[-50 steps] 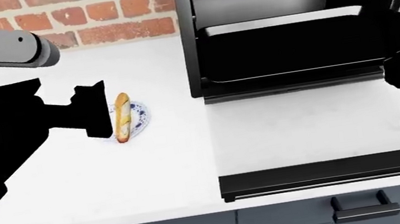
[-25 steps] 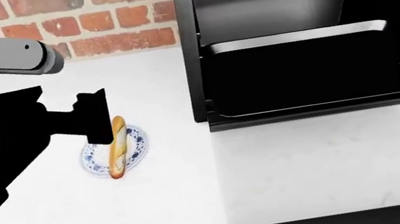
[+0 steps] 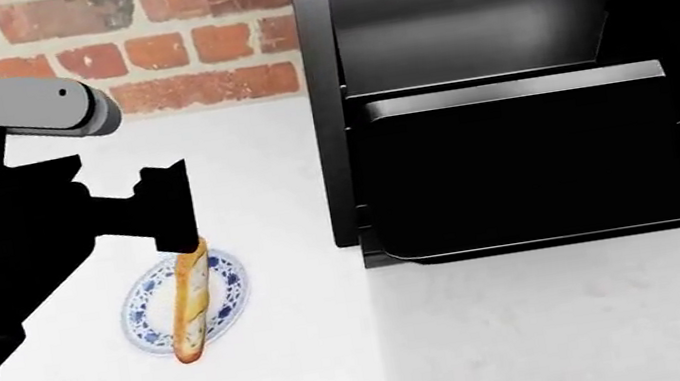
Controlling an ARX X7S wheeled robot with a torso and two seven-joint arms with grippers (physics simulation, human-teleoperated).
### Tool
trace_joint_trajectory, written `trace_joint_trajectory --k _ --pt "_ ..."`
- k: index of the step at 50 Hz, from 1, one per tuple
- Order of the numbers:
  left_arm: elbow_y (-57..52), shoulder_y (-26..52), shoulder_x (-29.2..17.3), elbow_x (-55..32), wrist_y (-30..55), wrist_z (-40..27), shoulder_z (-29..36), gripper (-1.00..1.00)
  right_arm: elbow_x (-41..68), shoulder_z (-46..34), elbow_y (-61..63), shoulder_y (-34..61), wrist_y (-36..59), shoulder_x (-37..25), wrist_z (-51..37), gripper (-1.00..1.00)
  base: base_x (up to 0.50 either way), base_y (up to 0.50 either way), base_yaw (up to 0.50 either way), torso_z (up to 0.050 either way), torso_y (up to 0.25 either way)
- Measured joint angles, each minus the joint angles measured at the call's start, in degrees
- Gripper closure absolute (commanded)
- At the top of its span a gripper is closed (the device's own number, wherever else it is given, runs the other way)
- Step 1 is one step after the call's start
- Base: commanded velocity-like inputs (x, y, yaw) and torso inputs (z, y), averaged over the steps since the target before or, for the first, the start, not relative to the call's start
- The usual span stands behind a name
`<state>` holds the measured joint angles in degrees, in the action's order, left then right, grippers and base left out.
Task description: Place the baguette on the tray of the toaster oven.
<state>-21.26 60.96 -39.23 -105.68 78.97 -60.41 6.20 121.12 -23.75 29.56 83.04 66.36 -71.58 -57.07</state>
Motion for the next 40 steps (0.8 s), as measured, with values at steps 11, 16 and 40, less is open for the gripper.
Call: trace_joint_trajectory --k 11,16,40 --pt "3.5 0.3 1.3 2.2 -0.2 0.3 2.7 -1.0 1.0 -0.4 -0.2 0.8 0.5 -0.4 -0.4 -1.0 0.0 0.0 0.0 0.0 0.0" --pt "5.3 -0.1 2.3 2.7 -0.5 -0.3 4.3 -1.0 1.7 -0.5 -0.3 1.3 0.9 -0.9 -0.6 -1.0 0.0 0.0 0.0 0.0 0.0" --pt "11.2 -3.0 4.8 0.4 -2.6 -6.3 10.4 -1.0 3.6 -1.5 -0.5 3.3 1.7 -1.2 -2.3 -1.0 0.0 0.0 0.0 0.0 0.0"
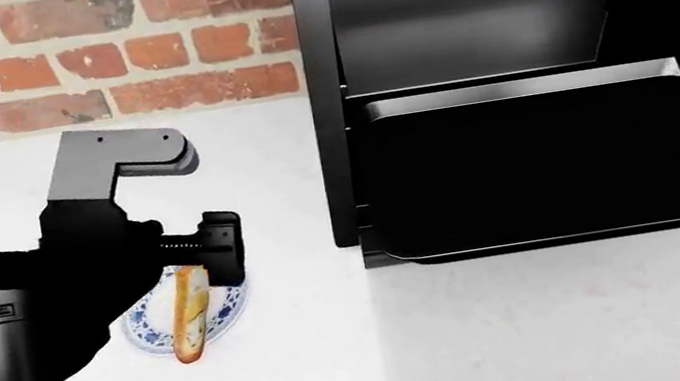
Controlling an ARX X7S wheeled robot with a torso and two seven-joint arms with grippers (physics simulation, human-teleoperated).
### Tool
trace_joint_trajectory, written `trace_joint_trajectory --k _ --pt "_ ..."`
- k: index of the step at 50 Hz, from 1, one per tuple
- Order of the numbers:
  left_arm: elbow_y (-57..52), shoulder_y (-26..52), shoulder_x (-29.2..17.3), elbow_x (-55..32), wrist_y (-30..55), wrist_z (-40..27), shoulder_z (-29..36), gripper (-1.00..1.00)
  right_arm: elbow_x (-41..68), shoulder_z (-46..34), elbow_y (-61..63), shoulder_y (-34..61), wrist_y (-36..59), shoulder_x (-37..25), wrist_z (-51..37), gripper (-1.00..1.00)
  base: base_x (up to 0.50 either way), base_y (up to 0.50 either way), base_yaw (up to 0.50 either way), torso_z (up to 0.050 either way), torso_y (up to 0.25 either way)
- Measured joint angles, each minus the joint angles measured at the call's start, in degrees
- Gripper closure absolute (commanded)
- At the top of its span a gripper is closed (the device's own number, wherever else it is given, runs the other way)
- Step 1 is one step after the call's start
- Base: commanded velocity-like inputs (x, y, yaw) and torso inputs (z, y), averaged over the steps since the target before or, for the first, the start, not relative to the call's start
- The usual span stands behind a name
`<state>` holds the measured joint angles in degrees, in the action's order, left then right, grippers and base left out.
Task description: Place the baguette on the tray of the toaster oven.
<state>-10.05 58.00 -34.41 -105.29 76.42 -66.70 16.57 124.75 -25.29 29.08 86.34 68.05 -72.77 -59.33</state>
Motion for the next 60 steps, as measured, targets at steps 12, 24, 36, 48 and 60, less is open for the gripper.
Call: trace_joint_trajectory --k 12,24,36,48,60 --pt "0.7 -1.9 0.0 -0.4 -0.9 -1.0 1.5 -1.0 -0.3 0.1 0.2 -0.3 -0.4 -0.2 0.1 -1.0 0.0 0.0 0.0 0.0 0.0" --pt "1.2 -3.8 0.2 2.0 -1.7 0.6 2.4 -1.0 0.6 0.3 0.6 -0.2 -1.1 -0.6 -0.2 -1.0 0.0 0.0 0.0 0.0 0.0" --pt "2.2 -5.1 0.5 3.7 -2.3 1.9 3.6 -1.0 1.0 0.3 0.6 0.1 -1.3 -0.8 -0.2 -1.0 0.0 0.0 0.0 0.0 0.0" --pt "3.4 -5.0 0.5 2.9 -2.5 1.6 4.5 -1.0 0.7 0.9 1.3 -1.1 -2.0 -1.8 0.6 -1.0 0.0 0.0 0.0 0.0 0.0" --pt "4.1 -4.6 0.2 1.8 -2.8 0.8 5.2 -1.0 0.5 1.3 1.7 -1.8 -2.5 -2.4 1.1 -1.0 0.0 0.0 0.0 0.0 0.0"
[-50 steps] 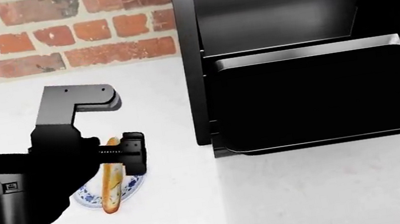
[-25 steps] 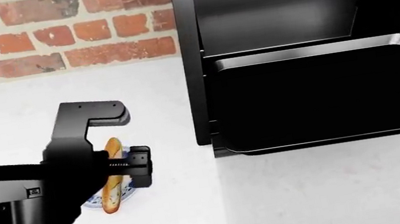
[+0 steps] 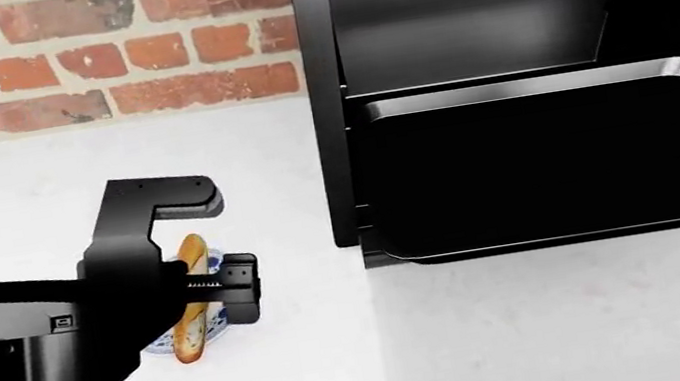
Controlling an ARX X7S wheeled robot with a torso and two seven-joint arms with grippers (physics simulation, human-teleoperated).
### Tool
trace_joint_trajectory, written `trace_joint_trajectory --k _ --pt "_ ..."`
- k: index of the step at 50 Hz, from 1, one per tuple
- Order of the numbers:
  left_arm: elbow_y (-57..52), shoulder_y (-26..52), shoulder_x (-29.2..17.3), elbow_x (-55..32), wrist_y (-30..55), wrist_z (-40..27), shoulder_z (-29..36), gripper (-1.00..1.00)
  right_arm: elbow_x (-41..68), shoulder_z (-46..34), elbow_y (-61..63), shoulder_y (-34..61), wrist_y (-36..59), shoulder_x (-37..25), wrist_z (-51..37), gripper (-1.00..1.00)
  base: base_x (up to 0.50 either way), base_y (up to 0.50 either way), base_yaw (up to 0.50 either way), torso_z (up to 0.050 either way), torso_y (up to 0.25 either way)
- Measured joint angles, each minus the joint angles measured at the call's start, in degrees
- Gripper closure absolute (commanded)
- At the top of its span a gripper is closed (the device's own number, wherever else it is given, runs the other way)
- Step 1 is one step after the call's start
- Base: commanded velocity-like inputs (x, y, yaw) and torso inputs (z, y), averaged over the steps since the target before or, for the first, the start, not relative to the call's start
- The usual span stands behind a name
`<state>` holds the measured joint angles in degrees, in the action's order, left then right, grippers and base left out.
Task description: Place the baguette on the tray of the toaster oven.
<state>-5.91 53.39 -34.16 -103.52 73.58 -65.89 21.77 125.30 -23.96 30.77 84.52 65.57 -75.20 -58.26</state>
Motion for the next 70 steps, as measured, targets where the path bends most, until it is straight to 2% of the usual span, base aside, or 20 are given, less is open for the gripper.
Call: trace_joint_trajectory --k 23,24,50,70 --pt "1.2 -0.9 -0.4 1.6 -0.4 1.6 1.7 -1.0 -0.4 0.8 0.3 -0.9 -0.3 -1.0 1.0 -1.0 0.0 0.0 0.0 0.0 0.0" --pt "1.3 -0.9 -0.4 1.7 -0.5 1.7 1.8 1.0 -0.4 0.8 0.4 -0.9 -0.3 -1.1 1.0 -1.0 0.0 0.0 0.0 0.0 0.0" --pt "1.3 0.3 -0.6 1.0 -0.9 0.5 2.8 1.0 -1.5 2.4 1.4 -2.5 -1.6 -3.2 2.5 -1.0 0.0 0.0 0.0 0.0 0.0" --pt "-2.7 8.7 -3.5 -10.1 0.9 -5.3 3.3 1.0 -1.2 3.5 1.5 -3.0 -1.8 -4.9 3.2 -1.0 0.0 0.0 0.0 0.0 0.0"
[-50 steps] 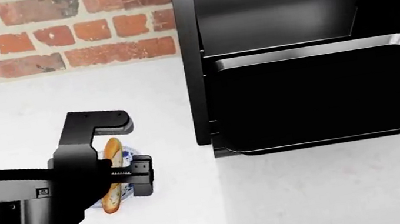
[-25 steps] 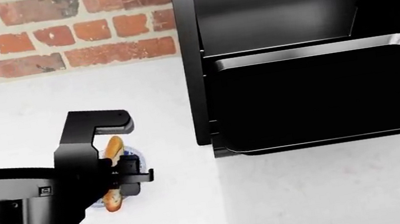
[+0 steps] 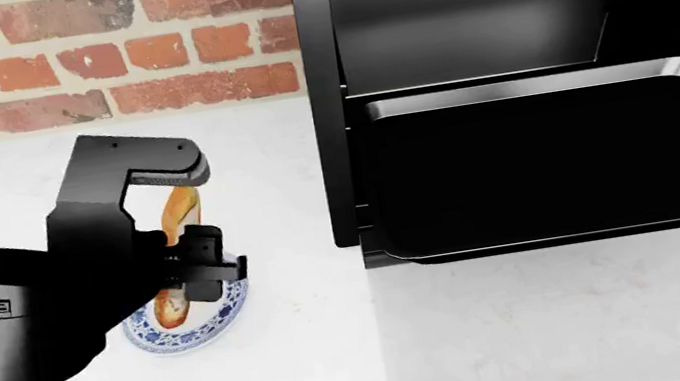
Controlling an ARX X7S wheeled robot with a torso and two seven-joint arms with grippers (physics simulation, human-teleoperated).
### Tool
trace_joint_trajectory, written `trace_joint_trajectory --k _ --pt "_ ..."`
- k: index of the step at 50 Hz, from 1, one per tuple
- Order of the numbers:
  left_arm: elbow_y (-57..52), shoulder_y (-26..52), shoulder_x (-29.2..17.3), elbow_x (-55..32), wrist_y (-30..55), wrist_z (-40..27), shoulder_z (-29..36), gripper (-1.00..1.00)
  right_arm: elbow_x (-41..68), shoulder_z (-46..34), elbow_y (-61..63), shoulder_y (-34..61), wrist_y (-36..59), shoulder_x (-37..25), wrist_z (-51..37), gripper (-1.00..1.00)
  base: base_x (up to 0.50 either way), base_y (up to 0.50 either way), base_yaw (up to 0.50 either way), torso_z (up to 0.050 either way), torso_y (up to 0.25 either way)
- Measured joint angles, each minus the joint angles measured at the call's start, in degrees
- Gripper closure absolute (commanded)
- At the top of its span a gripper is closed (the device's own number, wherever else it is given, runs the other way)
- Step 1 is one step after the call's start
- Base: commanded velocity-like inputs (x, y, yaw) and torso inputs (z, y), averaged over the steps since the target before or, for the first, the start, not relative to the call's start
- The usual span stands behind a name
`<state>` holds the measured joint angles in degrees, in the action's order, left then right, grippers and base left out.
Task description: Place the baguette on the tray of the toaster oven.
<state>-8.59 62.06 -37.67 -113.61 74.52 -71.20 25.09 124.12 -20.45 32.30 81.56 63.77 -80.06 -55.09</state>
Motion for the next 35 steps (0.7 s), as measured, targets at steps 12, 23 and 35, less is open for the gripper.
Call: trace_joint_trajectory --k 12,23,35 --pt "-5.1 7.1 -3.2 -10.3 2.0 1.4 -0.7 1.0 2.7 -0.8 -2.6 4.7 3.4 0.9 -2.3 -1.0 0.0 0.0 0.0 0.0 0.0" --pt "-10.1 13.3 -5.1 -20.2 1.1 2.1 0.0 1.0 3.6 -0.5 -2.8 5.1 3.6 -0.6 -2.4 -1.0 0.0 0.0 0.0 0.0 0.0" --pt "-12.7 21.6 -6.3 -29.6 -2.5 0.8 2.8 1.0 5.1 -0.3 -3.1 6.4 4.5 -1.6 -3.1 -1.0 0.0 0.0 0.0 0.0 0.0"
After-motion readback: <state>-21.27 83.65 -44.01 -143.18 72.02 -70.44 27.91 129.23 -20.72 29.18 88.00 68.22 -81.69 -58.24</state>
